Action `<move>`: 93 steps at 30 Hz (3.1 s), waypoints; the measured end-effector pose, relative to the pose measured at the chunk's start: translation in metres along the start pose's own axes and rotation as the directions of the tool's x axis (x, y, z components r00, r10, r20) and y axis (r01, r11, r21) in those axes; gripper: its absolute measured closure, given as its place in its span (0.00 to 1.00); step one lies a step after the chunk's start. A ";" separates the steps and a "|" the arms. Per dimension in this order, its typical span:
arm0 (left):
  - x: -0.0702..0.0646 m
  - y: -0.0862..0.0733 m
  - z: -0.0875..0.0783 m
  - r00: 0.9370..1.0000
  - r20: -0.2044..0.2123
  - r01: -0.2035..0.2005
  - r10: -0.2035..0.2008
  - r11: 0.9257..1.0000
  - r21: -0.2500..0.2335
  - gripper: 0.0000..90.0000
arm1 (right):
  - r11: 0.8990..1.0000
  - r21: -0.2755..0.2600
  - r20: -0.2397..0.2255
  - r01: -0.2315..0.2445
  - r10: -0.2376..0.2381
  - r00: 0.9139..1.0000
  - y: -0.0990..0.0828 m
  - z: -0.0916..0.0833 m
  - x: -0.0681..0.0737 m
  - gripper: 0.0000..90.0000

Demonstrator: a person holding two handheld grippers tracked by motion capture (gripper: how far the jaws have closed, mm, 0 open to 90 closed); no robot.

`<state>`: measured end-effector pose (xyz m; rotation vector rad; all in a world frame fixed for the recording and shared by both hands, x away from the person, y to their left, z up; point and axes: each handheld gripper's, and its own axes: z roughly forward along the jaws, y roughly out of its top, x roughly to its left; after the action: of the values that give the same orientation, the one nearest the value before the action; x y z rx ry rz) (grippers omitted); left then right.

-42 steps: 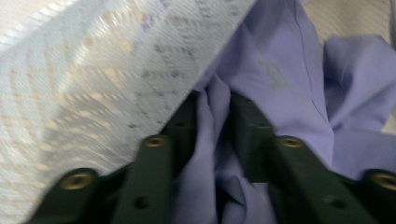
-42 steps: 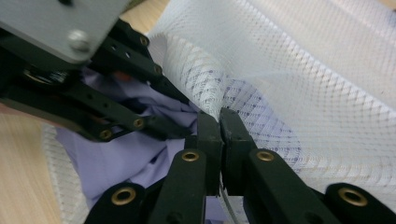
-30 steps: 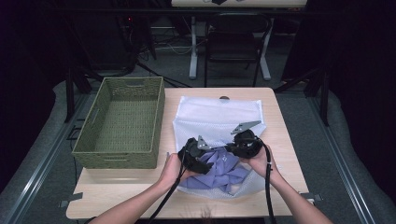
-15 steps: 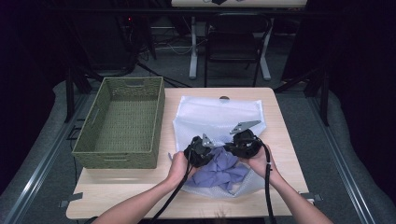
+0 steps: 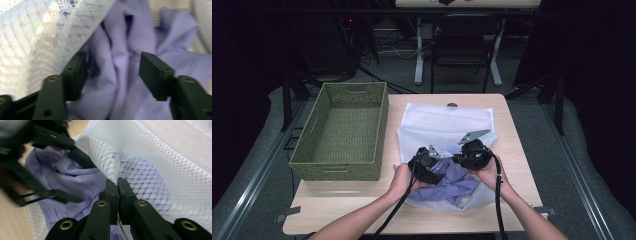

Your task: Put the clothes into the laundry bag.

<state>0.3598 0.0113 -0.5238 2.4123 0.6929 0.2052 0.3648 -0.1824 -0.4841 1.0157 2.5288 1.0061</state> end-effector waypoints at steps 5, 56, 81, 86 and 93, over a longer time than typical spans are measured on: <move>-0.006 -0.006 -0.009 0.997 0.071 -0.015 0.014 1.000 0.013 0.33 | 1.000 0.002 0.004 -0.006 0.006 1.000 0.000 0.000 -0.002 0.98; -0.015 0.002 -0.011 0.998 0.027 -0.052 0.052 0.998 -0.035 0.32 | 1.000 0.015 -0.007 -0.024 0.025 1.000 0.000 -0.001 -0.004 0.98; -0.009 0.007 0.036 0.998 0.058 -0.011 0.011 1.000 -0.008 0.99 | 0.999 0.022 -0.026 -0.028 0.029 0.999 0.003 0.000 0.001 0.98; -0.001 0.015 0.022 0.999 -0.002 0.038 -0.038 0.995 -0.087 0.99 | 1.000 0.001 -0.026 -0.027 0.027 0.999 0.007 -0.005 0.005 0.98; 0.001 0.011 0.039 0.997 -0.032 0.063 -0.065 0.996 -0.067 0.97 | 0.999 0.005 -0.036 -0.035 0.035 0.999 0.006 -0.005 0.005 0.98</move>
<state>0.3774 -0.0159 -0.5480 2.3247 0.7661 0.2393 0.3619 -0.1785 -0.4758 1.0564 2.5515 1.0375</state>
